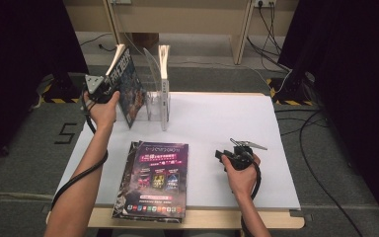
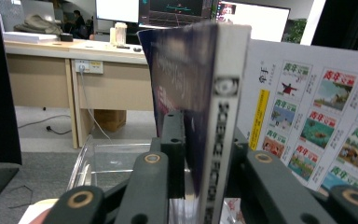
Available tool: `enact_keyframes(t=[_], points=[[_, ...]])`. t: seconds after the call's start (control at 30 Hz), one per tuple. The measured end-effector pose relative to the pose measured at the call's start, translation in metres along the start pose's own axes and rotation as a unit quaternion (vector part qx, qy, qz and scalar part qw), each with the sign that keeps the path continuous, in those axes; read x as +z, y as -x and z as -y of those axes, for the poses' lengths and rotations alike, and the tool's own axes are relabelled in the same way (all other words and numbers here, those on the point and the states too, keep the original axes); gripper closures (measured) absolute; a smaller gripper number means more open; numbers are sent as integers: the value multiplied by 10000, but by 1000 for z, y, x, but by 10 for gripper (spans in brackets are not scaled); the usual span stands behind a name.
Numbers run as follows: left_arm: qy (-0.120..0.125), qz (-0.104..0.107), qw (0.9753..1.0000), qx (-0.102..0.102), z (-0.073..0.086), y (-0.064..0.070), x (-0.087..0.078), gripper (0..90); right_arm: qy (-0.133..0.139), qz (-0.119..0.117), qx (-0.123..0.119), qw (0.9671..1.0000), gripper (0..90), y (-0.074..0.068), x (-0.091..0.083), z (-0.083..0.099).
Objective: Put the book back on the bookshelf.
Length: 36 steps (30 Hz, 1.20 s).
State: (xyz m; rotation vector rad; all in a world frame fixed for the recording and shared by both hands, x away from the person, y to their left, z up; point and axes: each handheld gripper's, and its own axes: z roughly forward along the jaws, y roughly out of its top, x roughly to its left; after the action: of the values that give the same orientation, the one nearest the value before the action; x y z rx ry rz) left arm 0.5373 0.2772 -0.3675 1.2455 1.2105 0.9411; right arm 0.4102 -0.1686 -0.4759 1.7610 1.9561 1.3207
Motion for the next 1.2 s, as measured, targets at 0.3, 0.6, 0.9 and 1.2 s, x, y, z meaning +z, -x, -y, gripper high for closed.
enact_keyframes(t=[0.3, 0.6, 0.9, 1.2], points=[[-473, -167, 9987, -101, -7, 3, 8, 780, -76, -27, 66, 9999, 586, 0, 2, 1], [-695, -218, 9973, 94, -11, 7, 8, 820, -169, -46, 46, 9998, 587, 1, 3, 1], [-278, -159, 9990, 326, -4, 9, 9, 824, -170, -51, 57, 9998, 588, 2, 4, 1], [66, -259, 9985, 470, -2, 12, 9, 824, -176, -40, 39, 9998, 588, 2, 4, 2]])
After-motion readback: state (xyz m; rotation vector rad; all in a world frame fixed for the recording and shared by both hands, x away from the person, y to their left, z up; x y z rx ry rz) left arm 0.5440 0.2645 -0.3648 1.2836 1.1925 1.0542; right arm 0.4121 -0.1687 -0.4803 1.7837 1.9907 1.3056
